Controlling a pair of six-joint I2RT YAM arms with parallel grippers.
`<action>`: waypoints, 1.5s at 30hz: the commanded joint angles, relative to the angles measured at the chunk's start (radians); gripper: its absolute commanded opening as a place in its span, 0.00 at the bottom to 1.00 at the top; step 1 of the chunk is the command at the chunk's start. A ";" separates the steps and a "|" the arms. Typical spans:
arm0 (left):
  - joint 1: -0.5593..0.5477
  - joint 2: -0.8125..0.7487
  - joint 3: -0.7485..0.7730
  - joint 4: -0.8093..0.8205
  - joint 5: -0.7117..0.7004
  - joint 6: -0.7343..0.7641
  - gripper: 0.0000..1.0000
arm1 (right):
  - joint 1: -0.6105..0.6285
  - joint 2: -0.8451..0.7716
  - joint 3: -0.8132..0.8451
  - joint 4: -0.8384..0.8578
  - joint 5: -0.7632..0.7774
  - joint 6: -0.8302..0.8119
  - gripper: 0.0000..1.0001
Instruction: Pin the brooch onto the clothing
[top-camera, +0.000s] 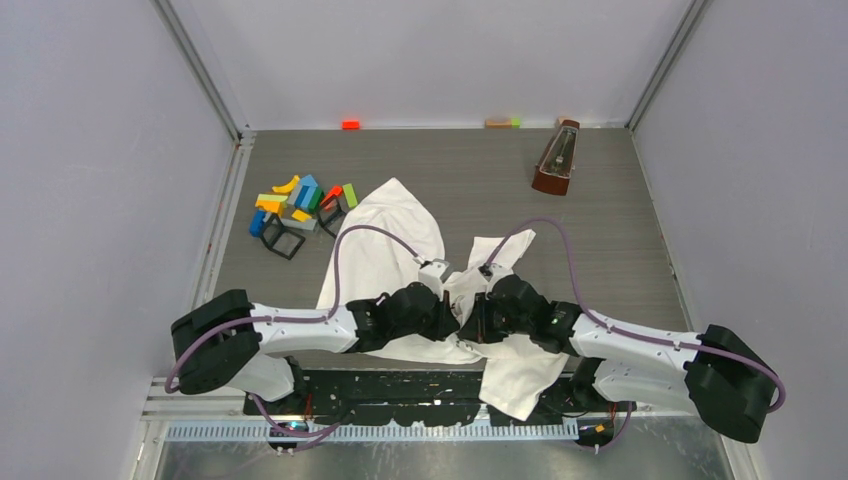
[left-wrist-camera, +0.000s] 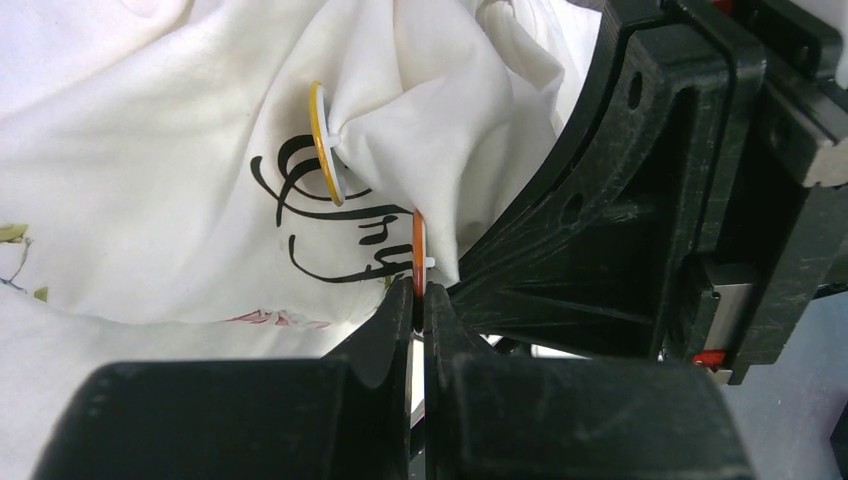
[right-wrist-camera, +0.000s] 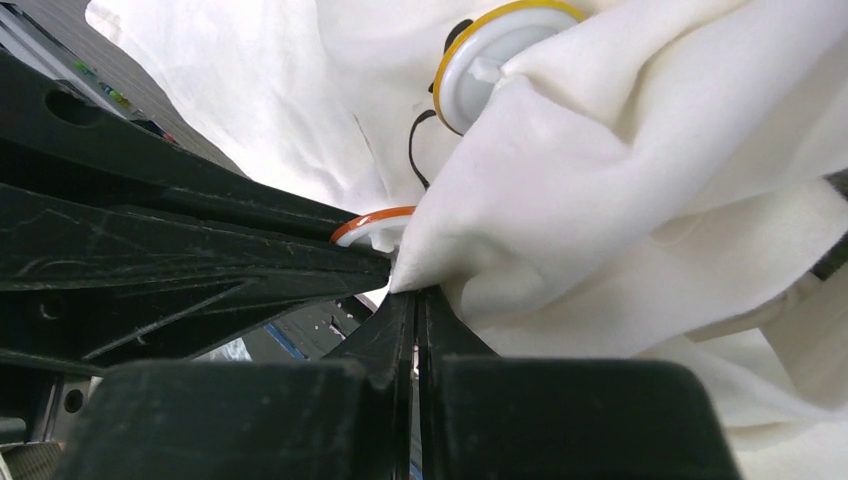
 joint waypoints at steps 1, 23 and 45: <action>-0.008 -0.057 0.006 0.201 0.035 -0.015 0.00 | 0.003 0.022 -0.011 0.057 0.011 0.008 0.01; 0.118 -0.077 -0.025 0.220 0.211 -0.059 0.00 | -0.001 -0.082 0.060 -0.091 0.024 -0.099 0.38; 0.427 -0.193 -0.015 0.078 1.103 0.020 0.00 | -0.154 -0.434 0.141 -0.078 -0.380 -0.412 0.74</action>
